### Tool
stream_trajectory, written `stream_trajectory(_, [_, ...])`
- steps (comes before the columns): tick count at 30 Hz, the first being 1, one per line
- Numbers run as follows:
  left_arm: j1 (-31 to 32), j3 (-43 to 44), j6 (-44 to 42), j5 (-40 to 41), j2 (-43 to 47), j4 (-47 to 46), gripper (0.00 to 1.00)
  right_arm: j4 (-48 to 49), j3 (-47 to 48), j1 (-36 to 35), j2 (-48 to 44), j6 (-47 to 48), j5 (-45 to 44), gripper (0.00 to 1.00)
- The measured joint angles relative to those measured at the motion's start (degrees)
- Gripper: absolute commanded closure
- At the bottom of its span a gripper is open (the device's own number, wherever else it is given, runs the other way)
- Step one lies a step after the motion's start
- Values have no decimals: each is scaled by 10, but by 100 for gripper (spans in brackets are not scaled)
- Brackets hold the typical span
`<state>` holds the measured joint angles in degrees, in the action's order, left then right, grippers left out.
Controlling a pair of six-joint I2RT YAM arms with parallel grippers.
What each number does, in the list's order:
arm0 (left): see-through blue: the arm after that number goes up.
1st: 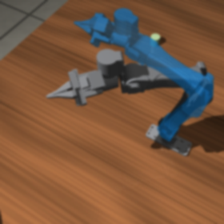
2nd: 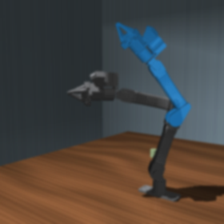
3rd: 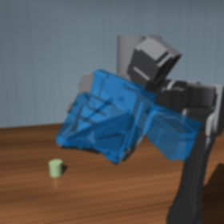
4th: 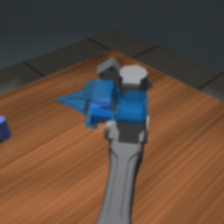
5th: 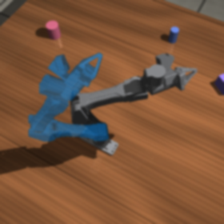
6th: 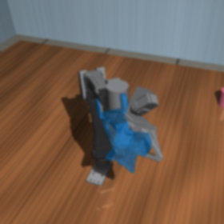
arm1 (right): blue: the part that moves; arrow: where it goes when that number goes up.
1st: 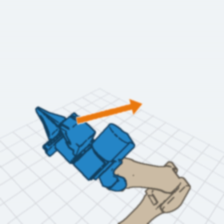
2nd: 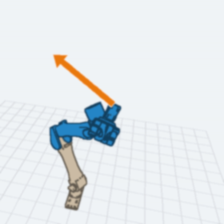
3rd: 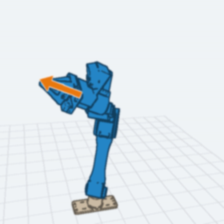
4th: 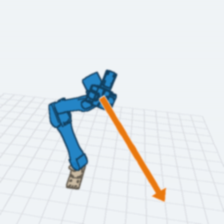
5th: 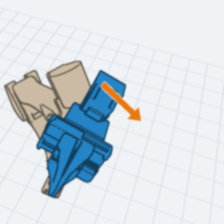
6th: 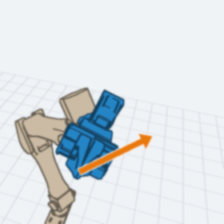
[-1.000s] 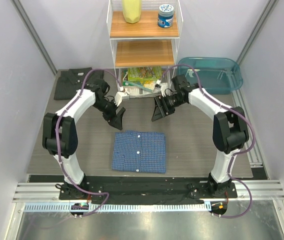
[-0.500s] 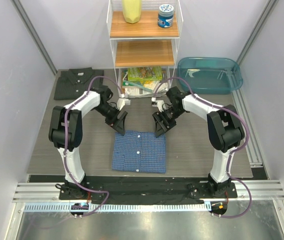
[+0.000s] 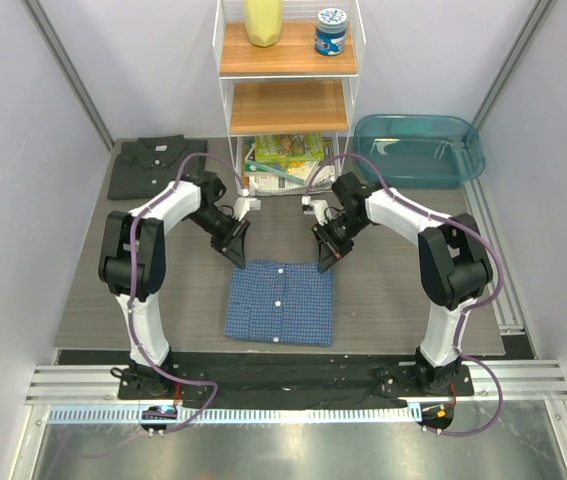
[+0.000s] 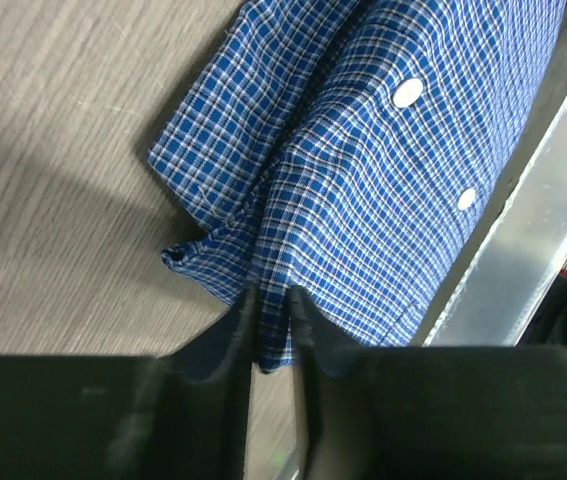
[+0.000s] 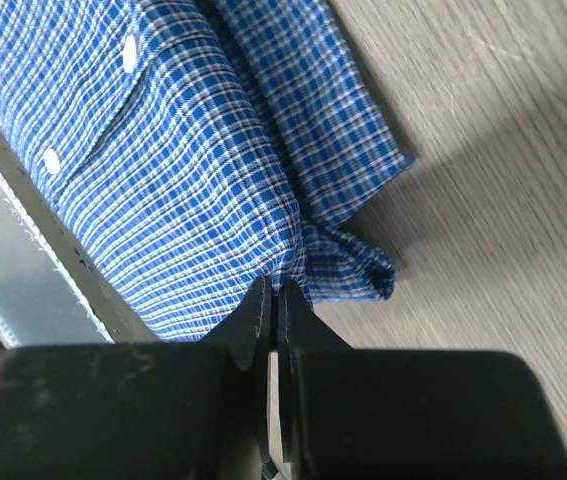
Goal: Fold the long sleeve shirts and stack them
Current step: Fold the shirt
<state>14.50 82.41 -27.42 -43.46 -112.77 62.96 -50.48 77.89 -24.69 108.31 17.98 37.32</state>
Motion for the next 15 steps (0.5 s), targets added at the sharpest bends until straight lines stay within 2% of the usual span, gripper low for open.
stream_trajectory(5, [0,7,5,-2,18,-5,100,-5,-1,5,-36,2,-16,99])
stream_trajectory(10, [3,6,19,19,36,-41,100,12,-15,13,-47,6,-33,99])
stream_trajectory(15, [9,-4,37,54,17,-95,100,63,-25,14,-10,1,-65,99])
